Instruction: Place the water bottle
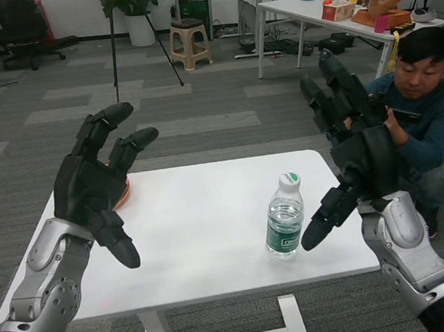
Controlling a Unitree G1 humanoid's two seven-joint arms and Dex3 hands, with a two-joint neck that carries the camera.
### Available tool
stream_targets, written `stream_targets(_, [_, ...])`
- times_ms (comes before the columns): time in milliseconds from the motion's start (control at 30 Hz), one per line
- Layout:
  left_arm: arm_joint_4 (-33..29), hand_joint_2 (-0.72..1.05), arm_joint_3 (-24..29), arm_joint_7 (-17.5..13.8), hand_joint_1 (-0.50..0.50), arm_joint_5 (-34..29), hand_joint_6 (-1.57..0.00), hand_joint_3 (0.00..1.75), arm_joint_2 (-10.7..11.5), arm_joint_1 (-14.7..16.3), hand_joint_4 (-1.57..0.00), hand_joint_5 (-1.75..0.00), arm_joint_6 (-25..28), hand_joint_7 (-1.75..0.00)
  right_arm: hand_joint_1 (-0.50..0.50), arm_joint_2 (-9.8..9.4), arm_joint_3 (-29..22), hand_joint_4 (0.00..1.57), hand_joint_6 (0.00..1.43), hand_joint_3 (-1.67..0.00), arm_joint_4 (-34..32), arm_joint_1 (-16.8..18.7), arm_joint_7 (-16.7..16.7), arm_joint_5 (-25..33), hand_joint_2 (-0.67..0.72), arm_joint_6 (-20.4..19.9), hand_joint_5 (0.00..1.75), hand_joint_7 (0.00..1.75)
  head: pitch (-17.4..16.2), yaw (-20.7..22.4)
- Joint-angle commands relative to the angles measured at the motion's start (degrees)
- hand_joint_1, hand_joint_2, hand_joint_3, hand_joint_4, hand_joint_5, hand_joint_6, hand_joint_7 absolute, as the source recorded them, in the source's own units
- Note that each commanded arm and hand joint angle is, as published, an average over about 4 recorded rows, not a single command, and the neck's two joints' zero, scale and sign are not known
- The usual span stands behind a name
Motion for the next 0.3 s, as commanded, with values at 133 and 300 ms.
stream_targets(133, [-0.4,-0.46,0.5,0.2,-0.26,0.3,0.00,0.09,-0.2,-1.1,0.00,-1.03,-1.1,-1.12,-0.50,-0.53,0.4,0.00,0.00,0.00,-0.1,-1.7,0.4,0.1,0.53,-0.2,0.00,0.00,-0.3,0.0])
stream_targets(300, [-0.4,-0.46,0.5,0.3,-0.26,0.3,0.00,0.09,-0.2,-1.1,0.00,-1.03,-1.0,-1.12,-0.50,-0.44,0.6,0.00,0.00,0.00,0.1,-1.7,0.5,0.1,0.53,-0.2,0.00,0.00,-0.5,0.0])
